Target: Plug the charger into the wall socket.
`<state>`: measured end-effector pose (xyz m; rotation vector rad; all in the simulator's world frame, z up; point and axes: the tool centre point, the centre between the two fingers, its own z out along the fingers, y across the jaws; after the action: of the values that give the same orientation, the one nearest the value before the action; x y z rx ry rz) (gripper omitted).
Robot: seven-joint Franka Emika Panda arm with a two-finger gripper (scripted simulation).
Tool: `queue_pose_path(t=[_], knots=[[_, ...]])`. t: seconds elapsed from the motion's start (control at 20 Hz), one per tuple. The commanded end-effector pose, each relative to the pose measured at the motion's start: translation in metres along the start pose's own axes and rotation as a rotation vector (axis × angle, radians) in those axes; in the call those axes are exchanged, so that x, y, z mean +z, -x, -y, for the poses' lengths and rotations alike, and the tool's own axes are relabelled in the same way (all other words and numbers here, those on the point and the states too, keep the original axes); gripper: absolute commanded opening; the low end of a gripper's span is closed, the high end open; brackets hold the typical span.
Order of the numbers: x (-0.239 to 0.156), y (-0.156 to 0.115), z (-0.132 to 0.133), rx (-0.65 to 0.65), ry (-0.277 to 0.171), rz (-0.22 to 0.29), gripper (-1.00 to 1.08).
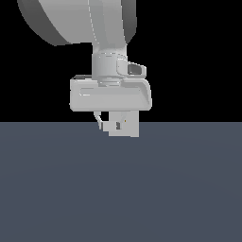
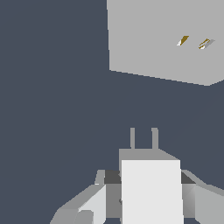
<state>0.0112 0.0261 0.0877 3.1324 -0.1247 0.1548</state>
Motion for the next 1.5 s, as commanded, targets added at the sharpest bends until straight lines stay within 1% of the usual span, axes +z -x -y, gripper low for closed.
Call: queue_pose_path(t=[0.0,0.25,0.45,1.05,1.45], knots=[[-0.004,-0.006,-0.004,0.055,0.006,0.001,-1.0],[-0.009,-0.014,-0.011,0.129,0.013,0.001,-1.0],[-0.01,-0.017,-0.014,0.159,0.017,0.002,-1.0],[-0.01,-0.02,-0.016,0.165,0.017,0.003,-1.0],[-0.008,-0.041,-0.02,0.165,0.017,0.003,-1.0]])
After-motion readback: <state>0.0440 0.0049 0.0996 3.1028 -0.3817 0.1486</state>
